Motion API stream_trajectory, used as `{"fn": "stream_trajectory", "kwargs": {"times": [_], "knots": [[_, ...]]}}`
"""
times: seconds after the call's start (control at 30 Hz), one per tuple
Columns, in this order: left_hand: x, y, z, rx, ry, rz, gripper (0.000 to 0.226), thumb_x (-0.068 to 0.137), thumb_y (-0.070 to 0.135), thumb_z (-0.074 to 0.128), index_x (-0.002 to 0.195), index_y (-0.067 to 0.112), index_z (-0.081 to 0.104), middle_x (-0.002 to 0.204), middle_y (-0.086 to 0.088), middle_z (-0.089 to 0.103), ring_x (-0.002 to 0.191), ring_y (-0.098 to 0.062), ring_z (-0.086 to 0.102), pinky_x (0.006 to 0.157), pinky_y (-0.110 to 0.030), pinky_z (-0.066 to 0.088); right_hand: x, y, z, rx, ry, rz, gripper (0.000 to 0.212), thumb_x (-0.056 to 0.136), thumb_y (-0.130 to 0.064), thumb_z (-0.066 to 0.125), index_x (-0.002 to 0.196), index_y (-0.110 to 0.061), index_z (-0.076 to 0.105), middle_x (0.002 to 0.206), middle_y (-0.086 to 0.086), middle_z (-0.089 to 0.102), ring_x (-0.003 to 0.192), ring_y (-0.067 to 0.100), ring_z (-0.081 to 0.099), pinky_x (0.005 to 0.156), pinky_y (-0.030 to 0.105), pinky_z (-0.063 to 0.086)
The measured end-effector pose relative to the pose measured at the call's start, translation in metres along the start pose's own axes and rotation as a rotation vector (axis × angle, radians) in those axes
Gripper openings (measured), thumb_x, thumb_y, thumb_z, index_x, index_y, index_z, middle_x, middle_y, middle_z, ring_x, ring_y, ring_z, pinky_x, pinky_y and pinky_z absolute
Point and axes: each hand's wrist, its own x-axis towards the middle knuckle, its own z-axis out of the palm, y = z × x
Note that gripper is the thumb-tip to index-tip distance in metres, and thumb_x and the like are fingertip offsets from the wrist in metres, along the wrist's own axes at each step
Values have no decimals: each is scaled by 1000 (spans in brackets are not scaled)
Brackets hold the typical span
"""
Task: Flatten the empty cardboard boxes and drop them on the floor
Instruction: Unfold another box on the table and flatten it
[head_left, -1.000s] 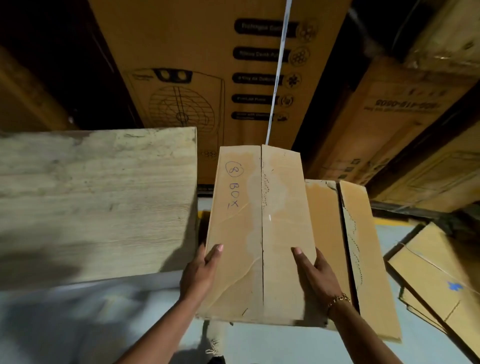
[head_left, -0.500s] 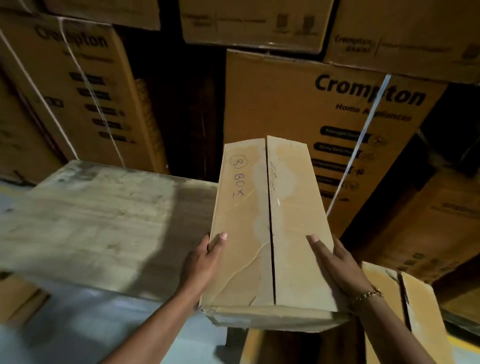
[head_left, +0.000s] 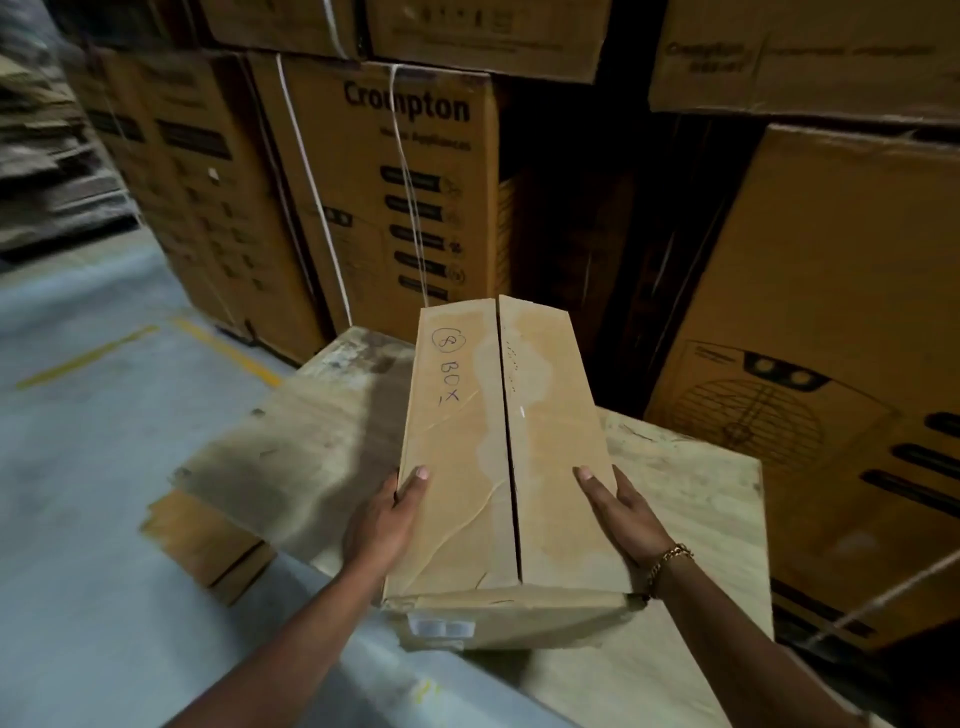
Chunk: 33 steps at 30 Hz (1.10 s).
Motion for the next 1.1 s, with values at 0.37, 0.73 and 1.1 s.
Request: {"fn": "stream_trajectory", "kwargs": {"times": [0.37,0.73,1.1], "knots": [[28,-27,-5,114,41,20,80,82,85,23,132,31,52,123,-6,67,112,-34,60,92,-42,48,42,9,46,-283,101,97,91,82,-75,52,153,-23,27,146,6,51,131,29,51,106,39,38],[-32,18,7,603,-101,404,118,64,99,30,156,33,-2,164,4,-19,150,-17,-18,120,-53,7,25,-39,89,-908,-4,-302,95,81,-83,36,155,-30,11,165,-6,8,148,24,18,115,51,28],[-45,31,-128,494,215,290,69,85,16,61,146,39,38,145,4,49,116,-22,58,90,-45,51,-9,-59,-7,-935,14,-352,66,88,-42,61,148,-31,35,147,-4,46,121,21,55,92,33,45]]}}
